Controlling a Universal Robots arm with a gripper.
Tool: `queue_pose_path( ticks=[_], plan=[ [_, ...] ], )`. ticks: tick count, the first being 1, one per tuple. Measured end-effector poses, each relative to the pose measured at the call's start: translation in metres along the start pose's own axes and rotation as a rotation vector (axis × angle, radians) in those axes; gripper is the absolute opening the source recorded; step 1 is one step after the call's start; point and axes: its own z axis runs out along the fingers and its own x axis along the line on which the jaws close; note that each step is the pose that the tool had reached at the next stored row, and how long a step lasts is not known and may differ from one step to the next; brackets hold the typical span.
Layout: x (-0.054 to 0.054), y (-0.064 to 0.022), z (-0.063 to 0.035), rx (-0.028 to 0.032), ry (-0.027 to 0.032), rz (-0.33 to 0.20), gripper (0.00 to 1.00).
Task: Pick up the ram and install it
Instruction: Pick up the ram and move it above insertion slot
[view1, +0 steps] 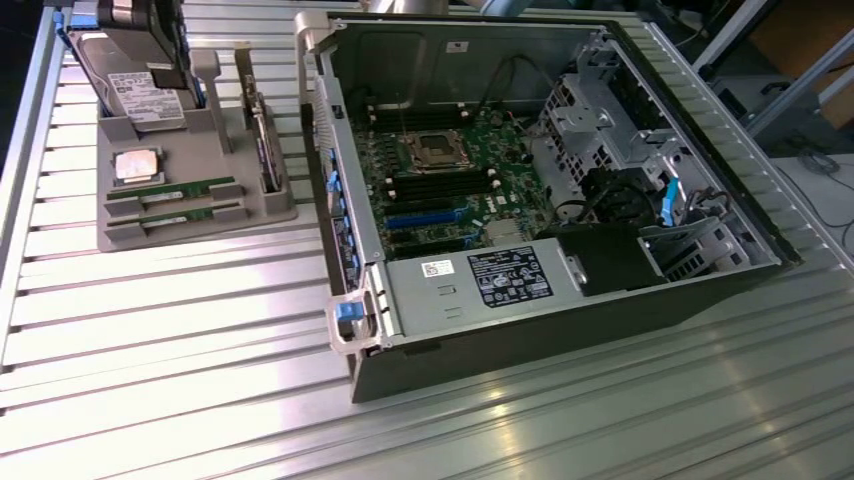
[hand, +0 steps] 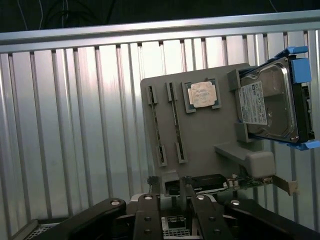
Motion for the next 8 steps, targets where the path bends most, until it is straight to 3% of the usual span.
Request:
queue_pose_path(
  ticks=[8],
  plan=[
    [0.0002,-0.0001,0.0048,0.0000,0.0000,0.000,0.30]
  ],
)
